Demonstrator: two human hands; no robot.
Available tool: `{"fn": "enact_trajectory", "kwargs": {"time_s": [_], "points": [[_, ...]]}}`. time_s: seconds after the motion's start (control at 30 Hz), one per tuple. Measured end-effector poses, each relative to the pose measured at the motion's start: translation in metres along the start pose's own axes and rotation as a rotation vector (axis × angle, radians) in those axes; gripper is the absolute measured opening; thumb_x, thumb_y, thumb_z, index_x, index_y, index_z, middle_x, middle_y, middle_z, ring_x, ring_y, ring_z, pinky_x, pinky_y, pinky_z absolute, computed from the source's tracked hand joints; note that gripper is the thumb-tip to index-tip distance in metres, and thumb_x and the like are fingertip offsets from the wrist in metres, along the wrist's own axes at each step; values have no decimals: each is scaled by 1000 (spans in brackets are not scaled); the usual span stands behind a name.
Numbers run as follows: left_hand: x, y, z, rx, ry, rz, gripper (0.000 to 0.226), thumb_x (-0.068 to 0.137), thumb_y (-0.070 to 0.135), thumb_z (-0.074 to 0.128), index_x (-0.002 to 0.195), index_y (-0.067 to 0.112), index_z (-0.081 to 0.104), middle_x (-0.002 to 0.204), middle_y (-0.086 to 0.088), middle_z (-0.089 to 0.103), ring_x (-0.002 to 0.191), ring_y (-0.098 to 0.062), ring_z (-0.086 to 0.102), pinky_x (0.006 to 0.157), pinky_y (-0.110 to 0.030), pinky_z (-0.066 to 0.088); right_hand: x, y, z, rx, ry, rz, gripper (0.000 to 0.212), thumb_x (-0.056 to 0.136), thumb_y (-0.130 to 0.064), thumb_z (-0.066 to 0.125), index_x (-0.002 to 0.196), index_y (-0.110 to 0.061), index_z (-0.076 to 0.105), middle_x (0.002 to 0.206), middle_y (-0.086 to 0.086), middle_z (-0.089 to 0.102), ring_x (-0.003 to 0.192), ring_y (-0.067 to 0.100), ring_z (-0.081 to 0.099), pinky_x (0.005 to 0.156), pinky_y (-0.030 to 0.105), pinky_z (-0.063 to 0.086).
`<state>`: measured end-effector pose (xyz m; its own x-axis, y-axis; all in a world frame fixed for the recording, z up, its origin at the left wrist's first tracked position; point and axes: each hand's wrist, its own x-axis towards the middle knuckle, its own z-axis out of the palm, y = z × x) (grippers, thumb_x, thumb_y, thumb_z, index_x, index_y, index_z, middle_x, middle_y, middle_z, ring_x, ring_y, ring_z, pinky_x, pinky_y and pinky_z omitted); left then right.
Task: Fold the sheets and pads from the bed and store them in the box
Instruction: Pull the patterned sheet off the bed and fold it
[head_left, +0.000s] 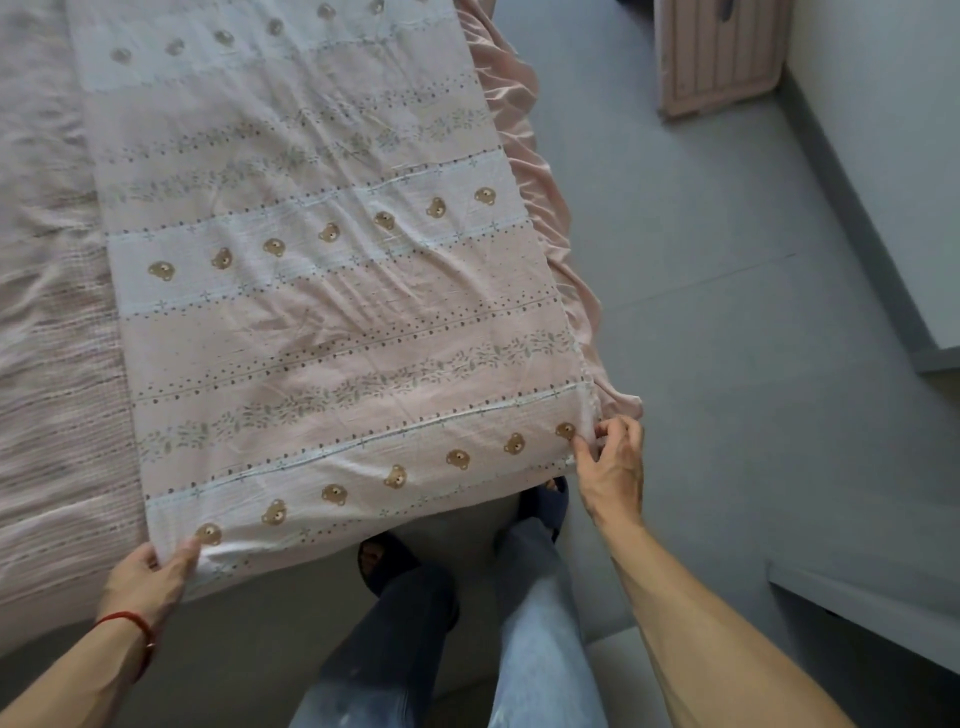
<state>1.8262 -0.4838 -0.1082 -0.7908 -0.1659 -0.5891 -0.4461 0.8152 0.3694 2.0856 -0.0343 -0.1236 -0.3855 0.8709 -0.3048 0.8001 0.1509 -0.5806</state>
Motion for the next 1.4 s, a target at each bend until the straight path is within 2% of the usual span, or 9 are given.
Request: {"fn": "enact_trajectory", "kwargs": {"time_s": [0.23,0.37,0.53,0.77,0.9,1.03,1.23,1.33,1.4], "points": [[-11,11,-2,37,-2,-20,44,95,42,67,109,0,68,104,-21,70,92,-40,66,81,-49,54,1,0,-1,-56,53,-25,26,94,-25,73,90,-10,52,101,3,49,77,20,52,65,33,42],[-17,18,-1,47,15,-24,48,94,46,67,111,2,70,105,-21,71,94,-40,66,80,-49,53,-13,-3,12,-335,148,-244,19,91,-14,75,92,-11,56,92,8,50,60,27,55,48,37,53],[-16,19,1,54,24,-41,48,94,47,67,112,3,70,107,-20,71,94,-40,66,86,-56,56,-25,-9,23,-422,112,-504,16,93,-14,72,101,-12,58,83,7,58,66,27,59,59,42,54],[-38,25,-2,-6,52,-54,57,97,54,58,112,0,69,103,-21,69,93,-40,64,87,-54,53,-26,-8,-1,223,-42,84,15,104,-27,55,110,-22,42,100,3,64,85,25,60,71,36,45],[-74,47,-20,-103,64,-47,55,99,43,58,127,-5,62,122,-27,64,108,-43,59,92,-47,46,-12,-1,-33,151,-179,95,28,106,-34,52,93,-10,56,83,7,65,76,28,59,67,41,45],[-106,72,-53,-232,65,-1,57,97,35,62,133,-10,57,134,-29,59,118,-40,58,103,-45,41,-10,-23,-69,202,-248,124,31,105,-38,52,91,-13,62,87,5,68,78,21,59,66,36,45],[-124,75,-108,-408,-241,-106,76,76,59,73,117,-5,68,112,-24,72,109,-46,66,102,-55,49,-22,-64,-124,183,-440,207,40,94,-52,62,101,-13,71,92,1,70,82,19,64,58,27,48],[-136,67,-128,-456,-645,-188,67,73,31,91,122,-5,65,116,-22,72,109,-41,69,97,-47,55,-34,-74,-156,181,-640,251,64,65,-63,86,98,-9,76,95,3,77,86,21,68,70,29,51],[-150,65,-138,-426,-763,-149,48,85,12,80,126,-6,63,123,-23,69,110,-38,69,92,-41,59,-41,-81,-172,181,-711,256,85,48,-68,87,106,-7,76,105,2,79,100,23,72,83,31,54]]}}
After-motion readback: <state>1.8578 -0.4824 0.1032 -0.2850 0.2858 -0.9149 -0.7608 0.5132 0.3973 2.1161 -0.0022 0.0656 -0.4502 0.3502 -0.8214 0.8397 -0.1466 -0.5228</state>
